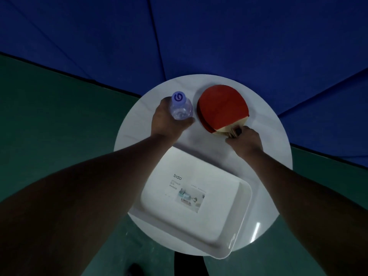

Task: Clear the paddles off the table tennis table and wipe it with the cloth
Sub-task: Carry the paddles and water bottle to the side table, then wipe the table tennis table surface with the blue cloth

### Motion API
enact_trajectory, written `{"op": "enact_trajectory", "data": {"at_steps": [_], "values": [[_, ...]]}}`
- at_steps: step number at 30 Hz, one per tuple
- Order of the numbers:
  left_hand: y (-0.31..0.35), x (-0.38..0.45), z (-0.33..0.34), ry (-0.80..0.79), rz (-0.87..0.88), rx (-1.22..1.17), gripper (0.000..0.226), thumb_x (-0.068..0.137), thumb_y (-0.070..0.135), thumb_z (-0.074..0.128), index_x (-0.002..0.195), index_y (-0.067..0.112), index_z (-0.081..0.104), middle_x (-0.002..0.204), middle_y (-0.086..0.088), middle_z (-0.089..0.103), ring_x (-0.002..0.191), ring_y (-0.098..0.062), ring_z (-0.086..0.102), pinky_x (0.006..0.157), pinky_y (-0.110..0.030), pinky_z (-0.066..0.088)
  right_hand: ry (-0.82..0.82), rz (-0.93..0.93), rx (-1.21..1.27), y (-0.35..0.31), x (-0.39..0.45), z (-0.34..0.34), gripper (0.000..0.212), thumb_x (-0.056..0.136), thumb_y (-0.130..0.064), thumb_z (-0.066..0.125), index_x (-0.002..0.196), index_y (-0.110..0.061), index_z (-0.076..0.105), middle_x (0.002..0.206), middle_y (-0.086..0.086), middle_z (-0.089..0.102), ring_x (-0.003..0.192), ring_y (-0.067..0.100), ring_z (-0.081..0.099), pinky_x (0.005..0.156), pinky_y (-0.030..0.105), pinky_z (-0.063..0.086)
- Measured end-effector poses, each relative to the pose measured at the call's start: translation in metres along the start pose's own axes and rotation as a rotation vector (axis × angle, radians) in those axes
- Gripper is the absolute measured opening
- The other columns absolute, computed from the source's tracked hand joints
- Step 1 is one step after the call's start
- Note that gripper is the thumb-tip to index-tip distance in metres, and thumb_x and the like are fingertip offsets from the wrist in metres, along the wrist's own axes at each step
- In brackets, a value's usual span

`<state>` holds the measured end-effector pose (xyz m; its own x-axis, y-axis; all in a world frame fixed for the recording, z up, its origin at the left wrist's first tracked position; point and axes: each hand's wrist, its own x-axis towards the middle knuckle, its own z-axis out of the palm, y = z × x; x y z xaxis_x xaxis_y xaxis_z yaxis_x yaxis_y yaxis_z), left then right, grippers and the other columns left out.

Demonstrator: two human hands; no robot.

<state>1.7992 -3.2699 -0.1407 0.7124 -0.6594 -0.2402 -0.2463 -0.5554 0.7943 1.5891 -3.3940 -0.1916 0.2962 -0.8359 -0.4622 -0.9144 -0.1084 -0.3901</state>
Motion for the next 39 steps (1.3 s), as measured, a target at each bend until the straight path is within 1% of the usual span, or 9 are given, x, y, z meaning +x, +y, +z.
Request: {"op": "enact_trajectory", "data": {"at_steps": [5, 7, 11, 14, 19, 22, 26, 32, 39], "values": [[0.006, -0.003, 0.004, 0.004, 0.013, -0.010, 0.067, 0.062, 0.028, 0.092, 0.110, 0.028, 0.046, 0.090, 0.024, 0.051, 0.085, 0.017, 0.055, 0.062, 0.008, 0.034, -0.009, -0.006, -0.152, -0.006, 0.005, 0.001, 0.045, 0.084, -0.046, 0.073, 0.107, -0.008, 0.062, 0.106, 0.013, 0.068, 0.102, 0.033, 0.063, 0.082, 0.036, 0.050], [0.006, -0.007, 0.001, -0.009, -0.031, -0.011, 0.073, 0.062, 0.031, 0.093, 0.119, 0.024, 0.048, 0.101, 0.016, 0.057, 0.090, 0.005, 0.057, 0.066, 0.004, 0.038, -0.042, 0.010, -0.171, -0.006, 0.001, -0.001, 0.052, 0.085, -0.047, 0.071, 0.116, -0.006, 0.061, 0.113, 0.016, 0.065, 0.107, 0.035, 0.061, 0.087, 0.037, 0.050], [0.008, -0.023, -0.013, -0.023, -0.166, 0.012, 0.107, 0.063, 0.044, 0.091, 0.150, 0.017, 0.035, 0.148, -0.003, 0.047, 0.132, -0.018, 0.047, 0.094, -0.020, 0.035, -0.057, 0.010, -0.098, -0.004, -0.017, -0.013, 0.052, 0.083, -0.038, 0.075, 0.121, -0.006, 0.058, 0.114, 0.017, 0.061, 0.107, 0.035, 0.059, 0.083, 0.036, 0.049], [0.005, -0.046, -0.030, -0.008, -0.204, 0.042, 0.101, 0.066, 0.042, 0.090, 0.150, 0.020, 0.036, 0.151, -0.004, 0.043, 0.136, -0.021, 0.044, 0.096, -0.021, 0.032, -0.035, -0.042, -0.072, -0.009, -0.044, -0.021, 0.053, 0.084, -0.036, 0.075, 0.124, -0.007, 0.057, 0.116, 0.018, 0.059, 0.111, 0.036, 0.056, 0.087, 0.038, 0.047], [-0.010, -0.113, -0.068, 0.025, -0.269, 0.009, 0.083, 0.073, 0.035, 0.086, 0.144, 0.018, 0.046, 0.147, -0.005, 0.046, 0.134, -0.019, 0.045, 0.095, -0.007, 0.021, -0.060, -0.206, -0.038, -0.031, -0.108, -0.020, 0.069, 0.089, -0.035, 0.072, 0.148, -0.012, 0.045, 0.154, 0.013, 0.042, 0.137, 0.034, 0.040, 0.112, 0.043, 0.037], [-0.028, -0.166, -0.097, 0.076, -0.331, -0.029, 0.075, 0.075, 0.035, 0.084, 0.140, 0.019, 0.051, 0.144, -0.004, 0.050, 0.132, -0.019, 0.047, 0.095, -0.008, 0.023, -0.139, -0.218, 0.025, -0.052, -0.158, -0.011, 0.067, 0.089, -0.040, 0.072, 0.143, -0.009, 0.050, 0.149, 0.016, 0.046, 0.138, 0.034, 0.039, 0.113, 0.042, 0.036], [-0.060, -0.255, -0.145, 0.229, -0.483, -0.135, 0.069, 0.077, 0.038, 0.083, 0.137, 0.021, 0.055, 0.139, -0.002, 0.058, 0.127, -0.021, 0.054, 0.101, -0.024, 0.040, -0.328, -0.383, 0.047, -0.084, -0.233, 0.007, 0.063, 0.089, -0.044, 0.072, 0.141, -0.014, 0.052, 0.145, 0.009, 0.051, 0.133, 0.025, 0.047, 0.108, 0.035, 0.040], [-0.108, -0.434, -0.203, 0.512, -0.633, -0.198, 0.062, 0.082, 0.027, 0.081, 0.137, 0.016, 0.056, 0.138, -0.004, 0.060, 0.127, -0.019, 0.055, 0.105, -0.033, 0.044, -0.629, -0.722, -0.122, -0.112, -0.358, 0.051, 0.062, 0.093, -0.048, 0.065, 0.147, -0.027, 0.044, 0.151, -0.001, 0.045, 0.138, 0.017, 0.042, 0.109, 0.029, 0.034], [-0.103, -0.680, -0.170, 0.983, -0.791, -0.348, 0.056, 0.082, 0.028, 0.082, 0.133, 0.024, 0.060, 0.135, 0.004, 0.060, 0.127, -0.010, 0.052, 0.109, -0.034, 0.042, -0.912, -1.138, -0.402, -0.093, -0.521, 0.075, 0.062, 0.090, -0.041, 0.071, 0.145, -0.020, 0.049, 0.148, 0.004, 0.049, 0.135, 0.017, 0.045, 0.113, 0.030, 0.034]]}}
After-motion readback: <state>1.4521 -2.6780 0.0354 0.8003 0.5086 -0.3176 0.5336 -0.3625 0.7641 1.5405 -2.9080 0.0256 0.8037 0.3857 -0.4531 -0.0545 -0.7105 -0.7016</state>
